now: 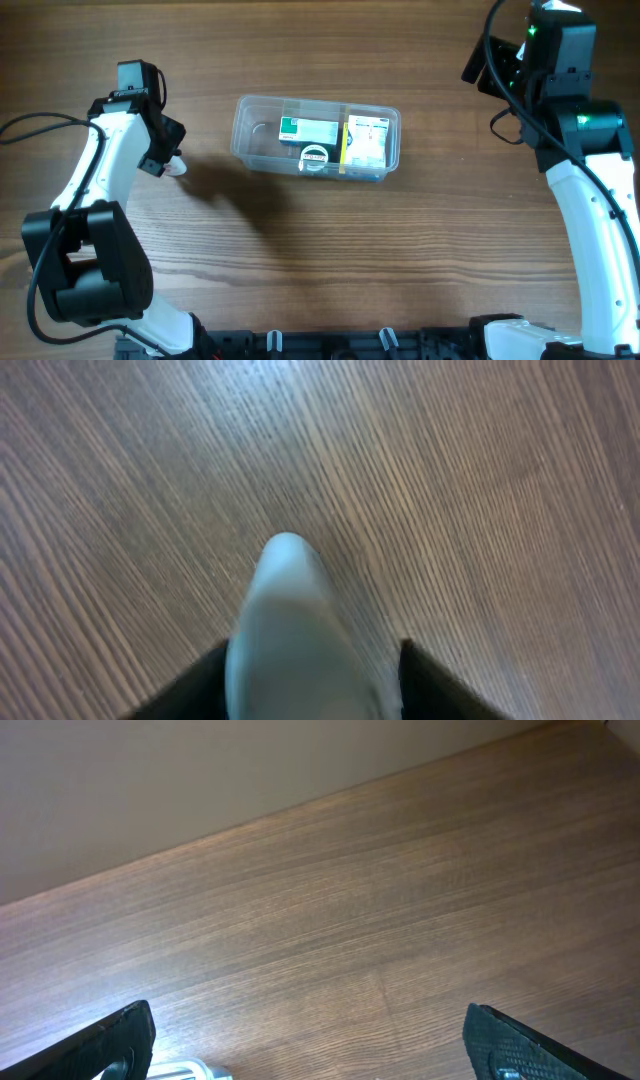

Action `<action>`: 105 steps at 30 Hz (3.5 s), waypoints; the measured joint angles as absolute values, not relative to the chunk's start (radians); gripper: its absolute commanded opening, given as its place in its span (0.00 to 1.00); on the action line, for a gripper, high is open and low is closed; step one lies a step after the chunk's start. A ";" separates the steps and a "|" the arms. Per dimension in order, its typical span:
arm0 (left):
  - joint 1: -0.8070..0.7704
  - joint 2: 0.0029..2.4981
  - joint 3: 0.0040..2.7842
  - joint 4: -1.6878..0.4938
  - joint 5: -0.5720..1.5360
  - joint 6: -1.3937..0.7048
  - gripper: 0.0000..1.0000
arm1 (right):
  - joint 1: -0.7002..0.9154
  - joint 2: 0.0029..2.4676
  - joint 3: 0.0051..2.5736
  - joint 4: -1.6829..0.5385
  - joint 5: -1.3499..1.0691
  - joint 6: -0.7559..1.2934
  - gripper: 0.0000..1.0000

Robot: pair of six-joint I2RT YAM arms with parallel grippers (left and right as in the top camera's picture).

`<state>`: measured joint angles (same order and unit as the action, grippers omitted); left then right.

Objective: Pack container
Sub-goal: 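Lower left gripper onto the white Calamol bottle and grasp it, then carry the Calamol bottle with left gripper over the container's left end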

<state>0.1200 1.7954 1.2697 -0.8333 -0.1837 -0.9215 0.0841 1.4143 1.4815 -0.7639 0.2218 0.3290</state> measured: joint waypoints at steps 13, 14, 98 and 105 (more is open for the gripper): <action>0.120 1.801 1.276 -0.826 -0.189 -0.794 0.24 | 0.084 1.414 1.481 -0.764 0.222 0.329 1.00; 0.120 1.801 1.277 -0.827 -0.186 -0.775 0.24 | 0.084 1.414 1.481 -0.764 0.222 0.329 1.00; -0.292 1.800 1.422 -0.817 -0.035 -0.131 0.05 | 0.084 1.414 1.481 -0.764 0.222 0.329 1.00; -0.292 1.862 1.422 -0.817 -0.035 -0.131 0.04 | 0.084 1.414 1.481 -0.764 0.222 0.329 1.00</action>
<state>-0.2916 1.8622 1.4223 -0.8169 -0.0349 -0.1314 0.0841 1.4143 1.4815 -0.7639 0.2218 0.3290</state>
